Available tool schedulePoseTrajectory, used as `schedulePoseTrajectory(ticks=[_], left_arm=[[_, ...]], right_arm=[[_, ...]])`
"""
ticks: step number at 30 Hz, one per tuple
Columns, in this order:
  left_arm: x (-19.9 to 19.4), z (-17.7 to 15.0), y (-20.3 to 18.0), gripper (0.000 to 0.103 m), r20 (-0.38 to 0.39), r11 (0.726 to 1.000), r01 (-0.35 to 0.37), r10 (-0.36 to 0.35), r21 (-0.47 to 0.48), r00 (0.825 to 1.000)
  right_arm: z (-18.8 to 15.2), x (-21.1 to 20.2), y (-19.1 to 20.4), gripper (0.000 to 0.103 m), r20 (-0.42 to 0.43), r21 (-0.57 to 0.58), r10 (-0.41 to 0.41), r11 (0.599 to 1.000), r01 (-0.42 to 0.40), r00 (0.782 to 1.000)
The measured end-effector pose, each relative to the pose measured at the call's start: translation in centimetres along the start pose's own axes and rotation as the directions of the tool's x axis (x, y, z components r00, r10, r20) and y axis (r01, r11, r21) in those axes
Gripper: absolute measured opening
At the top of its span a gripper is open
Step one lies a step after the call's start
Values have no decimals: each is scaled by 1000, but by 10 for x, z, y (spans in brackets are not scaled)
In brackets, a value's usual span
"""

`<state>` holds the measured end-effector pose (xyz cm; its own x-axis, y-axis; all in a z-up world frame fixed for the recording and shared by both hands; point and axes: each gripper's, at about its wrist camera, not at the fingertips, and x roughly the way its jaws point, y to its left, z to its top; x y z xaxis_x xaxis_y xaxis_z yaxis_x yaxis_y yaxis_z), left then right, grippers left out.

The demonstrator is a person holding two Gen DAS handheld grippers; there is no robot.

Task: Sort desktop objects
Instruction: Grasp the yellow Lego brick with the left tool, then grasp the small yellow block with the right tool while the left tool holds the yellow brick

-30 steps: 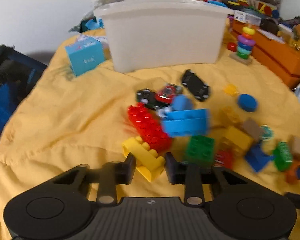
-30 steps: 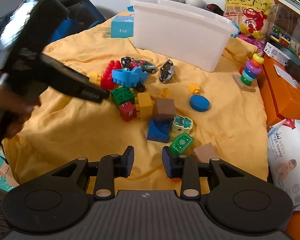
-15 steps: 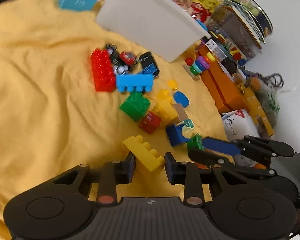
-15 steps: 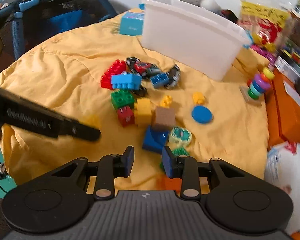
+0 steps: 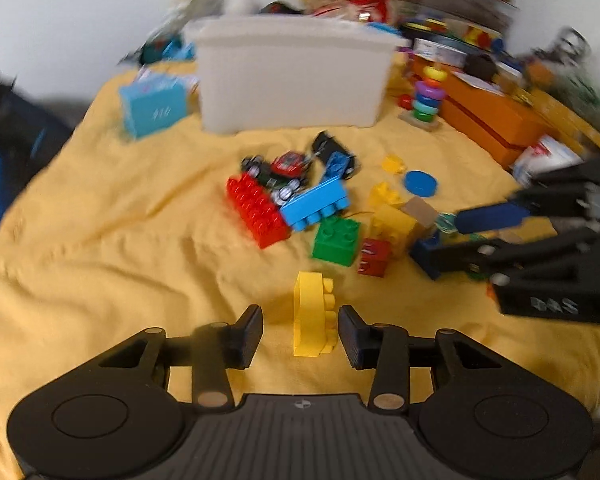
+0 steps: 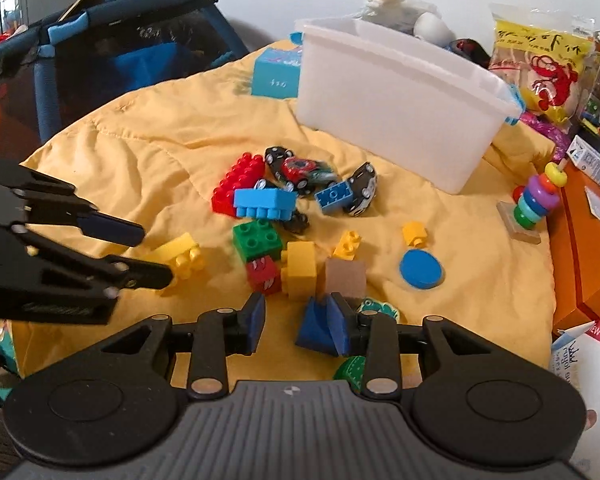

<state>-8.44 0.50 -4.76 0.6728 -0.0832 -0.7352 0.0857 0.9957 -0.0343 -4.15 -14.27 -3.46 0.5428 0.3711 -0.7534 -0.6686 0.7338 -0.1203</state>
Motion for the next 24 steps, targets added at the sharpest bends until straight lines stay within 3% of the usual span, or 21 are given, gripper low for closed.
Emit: schedulePoseTrajectory(ticks=[3, 7, 10, 12, 14, 16, 19, 22, 24], left_arm=[[-11, -3, -9, 51, 19, 995, -23, 21, 93, 1000], [-5, -5, -27, 51, -4, 983, 8, -7, 184, 1000], [8, 2, -35, 51, -18, 973, -24, 29, 228, 999], [19, 9, -31, 47, -42, 979, -49, 59, 198, 997], [27, 12, -25, 30, -57, 984, -35, 46, 177, 997], [35, 12, -18, 25, -95, 989, -13, 27, 148, 995], [35, 15, 10, 25, -112, 995, 91, -96, -45, 989], [34, 22, 35, 25, -76, 917, 318, -345, -242, 936], [44, 22, 40, 25, -121, 900, 329, -374, -286, 919]], right_arm=[[-2, 4, -1, 38, -28, 8, 19, 1000, -18, 999], [-12, 6, -2, 37, -56, 20, 18, 1000, -17, 998], [-20, 6, -3, 37, -72, 28, 0, 1000, 2, 997], [-22, 1, -3, 37, -61, 32, -10, 999, 12, 998], [-23, -6, -1, 36, -35, 11, -31, 999, 32, 999], [-24, -10, 1, 36, -17, -5, -45, 999, 45, 999], [-23, -11, -2, 36, -12, 8, -58, 998, 58, 998], [-17, -7, -5, 35, 14, 23, -47, 999, 46, 999], [-8, -1, -3, 35, 38, 0, -36, 999, 36, 999]])
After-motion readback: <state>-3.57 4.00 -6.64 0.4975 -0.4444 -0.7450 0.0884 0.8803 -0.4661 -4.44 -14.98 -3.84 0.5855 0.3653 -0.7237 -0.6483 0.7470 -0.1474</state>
